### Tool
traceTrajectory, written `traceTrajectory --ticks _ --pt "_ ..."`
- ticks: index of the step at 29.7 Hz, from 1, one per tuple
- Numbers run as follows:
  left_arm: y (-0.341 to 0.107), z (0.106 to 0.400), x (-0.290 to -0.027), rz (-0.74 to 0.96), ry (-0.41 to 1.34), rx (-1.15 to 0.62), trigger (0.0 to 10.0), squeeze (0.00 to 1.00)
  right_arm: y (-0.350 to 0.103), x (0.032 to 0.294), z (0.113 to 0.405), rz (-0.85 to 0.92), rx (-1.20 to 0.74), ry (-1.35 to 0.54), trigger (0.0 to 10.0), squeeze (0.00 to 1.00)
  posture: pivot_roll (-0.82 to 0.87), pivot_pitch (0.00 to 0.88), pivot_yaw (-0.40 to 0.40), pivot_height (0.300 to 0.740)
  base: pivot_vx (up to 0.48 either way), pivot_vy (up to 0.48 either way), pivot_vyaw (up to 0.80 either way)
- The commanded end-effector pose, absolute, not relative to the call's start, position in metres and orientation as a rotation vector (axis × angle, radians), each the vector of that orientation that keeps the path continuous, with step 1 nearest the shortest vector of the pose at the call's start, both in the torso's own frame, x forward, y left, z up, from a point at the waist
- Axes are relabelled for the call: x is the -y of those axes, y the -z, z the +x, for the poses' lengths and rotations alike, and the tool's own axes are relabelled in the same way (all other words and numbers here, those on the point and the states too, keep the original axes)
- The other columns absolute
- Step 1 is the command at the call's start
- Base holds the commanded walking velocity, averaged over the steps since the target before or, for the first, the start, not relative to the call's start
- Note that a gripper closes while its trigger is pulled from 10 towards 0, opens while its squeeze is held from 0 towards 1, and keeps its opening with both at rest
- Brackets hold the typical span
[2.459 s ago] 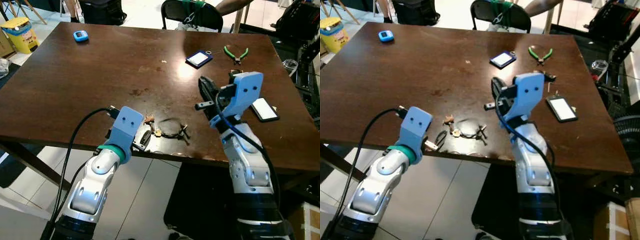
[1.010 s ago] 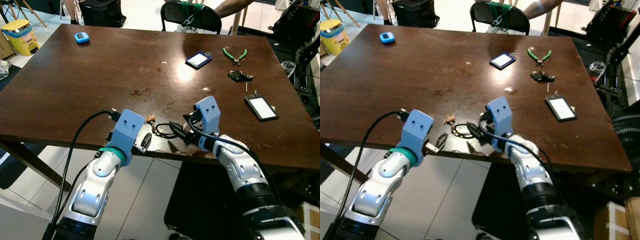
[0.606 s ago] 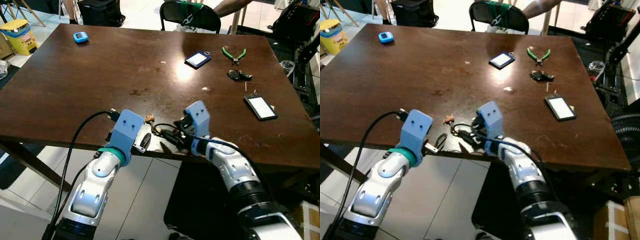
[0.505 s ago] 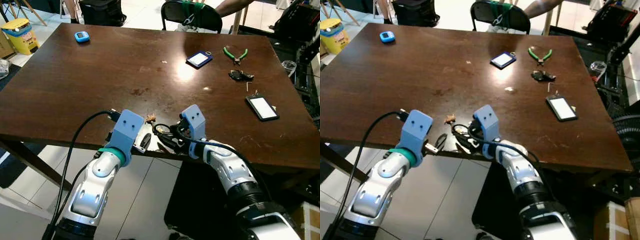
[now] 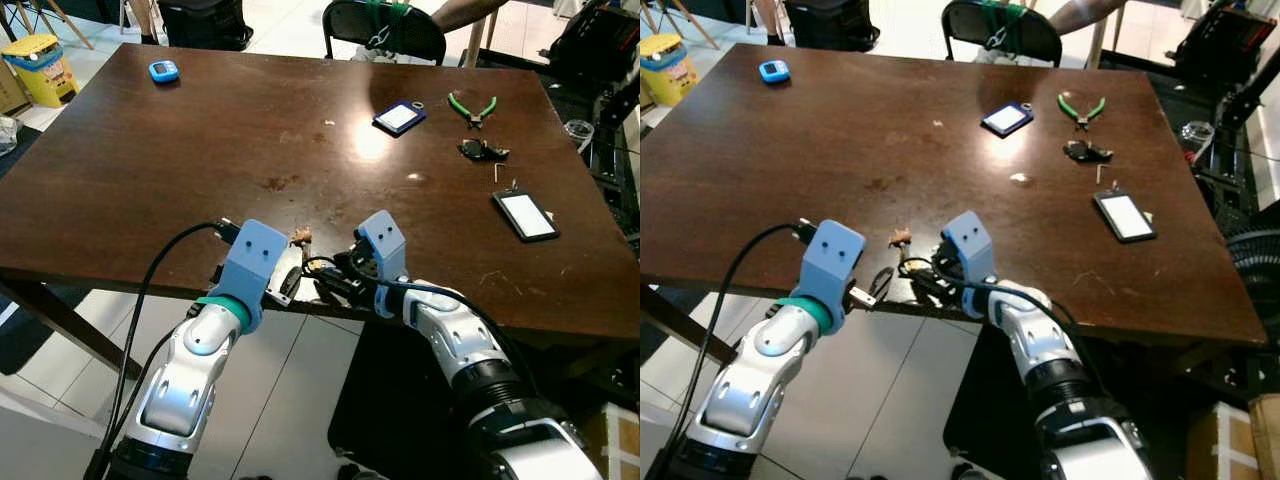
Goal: Hang keys on a hook
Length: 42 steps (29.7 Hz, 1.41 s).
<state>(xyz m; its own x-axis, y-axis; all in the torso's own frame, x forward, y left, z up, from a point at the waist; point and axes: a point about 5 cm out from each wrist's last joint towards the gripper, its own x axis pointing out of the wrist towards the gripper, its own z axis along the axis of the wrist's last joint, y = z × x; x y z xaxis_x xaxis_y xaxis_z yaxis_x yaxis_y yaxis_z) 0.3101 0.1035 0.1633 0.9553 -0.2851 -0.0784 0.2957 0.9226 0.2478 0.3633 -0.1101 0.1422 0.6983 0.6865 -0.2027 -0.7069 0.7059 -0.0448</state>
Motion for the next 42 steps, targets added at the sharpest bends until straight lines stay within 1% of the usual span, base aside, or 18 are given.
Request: traceTrajectory --ticks 1,23,24,26,27,29,30,31,32,33,34,36,37,38,39,41,42 --pt "-0.159 0.307 -0.105 0.258 0.294 -0.062 10.0 0.00 -0.135 0.110 0.362 -0.124 -0.203 -0.783 0.0 0.00 -0.03 0.175 0.085 0.740 0.000 0.000 0.00" --pt "-0.160 0.309 -0.104 0.259 0.296 -0.062 10.0 0.00 -0.140 0.109 0.365 -0.105 -0.169 -0.783 0.0 0.00 -0.02 0.176 0.089 0.740 0.000 0.000 0.00" --pt "-0.160 0.309 -0.104 0.259 0.296 -0.061 10.0 0.00 -0.154 0.109 0.366 -0.065 -0.084 -0.771 0.0 0.00 -0.02 0.170 0.088 0.740 0.000 0.000 0.00" --pt "-0.160 0.309 -0.104 0.259 0.296 -0.061 10.0 0.00 -0.154 0.109 0.366 -0.065 -0.084 -0.771 0.0 0.00 -0.02 0.170 0.088 0.740 0.000 0.000 0.00" --pt "-0.160 0.309 -0.104 0.258 0.296 -0.060 10.0 0.00 -0.172 0.109 0.364 -0.005 0.019 -0.755 3.8 0.00 -0.03 0.168 0.089 0.740 0.000 0.000 0.00" --pt "-0.160 0.309 -0.104 0.258 0.296 -0.060 10.0 0.00 -0.172 0.109 0.364 -0.005 0.019 -0.755 3.8 0.00 -0.03 0.168 0.089 0.740 0.000 0.000 0.00" --pt "-0.160 0.308 -0.105 0.256 0.296 -0.057 10.0 0.00 -0.195 0.109 0.358 0.055 0.148 -0.734 10.0 0.00 -0.03 0.165 0.093 0.740 0.000 0.000 0.00" --pt "-0.160 0.308 -0.105 0.256 0.296 -0.057 10.0 0.00 -0.195 0.109 0.358 0.055 0.148 -0.734 10.0 0.00 -0.03 0.165 0.093 0.740 0.000 0.000 0.00" --pt "-0.165 0.307 -0.105 0.225 0.295 -0.032 10.0 0.00 -0.220 0.114 0.346 0.078 0.298 -0.658 10.0 0.00 -0.05 0.157 0.102 0.740 0.000 0.000 0.00" --pt "-0.165 0.307 -0.105 0.225 0.295 -0.032 10.0 0.00 -0.220 0.114 0.346 0.078 0.298 -0.658 10.0 0.00 -0.05 0.157 0.102 0.740 0.000 0.000 0.00" --pt "-0.172 0.305 -0.105 0.199 0.287 0.005 10.0 0.00 -0.239 0.120 0.334 0.092 0.413 -0.563 10.0 0.00 -0.06 0.150 0.107 0.740 0.000 0.000 0.00" --pt "-0.172 0.305 -0.105 0.199 0.287 0.005 10.0 0.00 -0.239 0.120 0.334 0.092 0.413 -0.563 10.0 0.00 -0.06 0.150 0.107 0.740 0.000 0.000 0.00" --pt "-0.180 0.303 -0.105 0.167 0.270 0.044 10.0 0.00 -0.251 0.128 0.324 0.070 0.495 -0.454 10.0 0.00 -0.07 0.146 0.109 0.740 0.000 0.000 0.00" --pt "-0.180 0.303 -0.105 0.167 0.270 0.044 10.0 0.00 -0.251 0.128 0.324 0.070 0.495 -0.454 10.0 0.00 -0.07 0.146 0.109 0.740 0.000 0.000 0.00" --pt "-0.188 0.301 -0.106 0.144 0.247 0.087 10.0 0.00 -0.253 0.135 0.319 0.070 0.530 -0.354 10.0 0.00 -0.08 0.135 0.115 0.740 0.000 0.000 0.00" --pt "-0.188 0.301 -0.106 0.144 0.247 0.087 10.0 0.00 -0.253 0.135 0.319 0.070 0.530 -0.354 10.0 0.00 -0.08 0.135 0.115 0.740 0.000 0.000 0.00" --pt "-0.193 0.299 -0.107 0.134 0.224 0.111 10.0 0.00 -0.245 0.139 0.321 0.090 0.507 -0.297 10.0 0.00 -0.07 0.125 0.111 0.740 0.000 0.000 0.00"
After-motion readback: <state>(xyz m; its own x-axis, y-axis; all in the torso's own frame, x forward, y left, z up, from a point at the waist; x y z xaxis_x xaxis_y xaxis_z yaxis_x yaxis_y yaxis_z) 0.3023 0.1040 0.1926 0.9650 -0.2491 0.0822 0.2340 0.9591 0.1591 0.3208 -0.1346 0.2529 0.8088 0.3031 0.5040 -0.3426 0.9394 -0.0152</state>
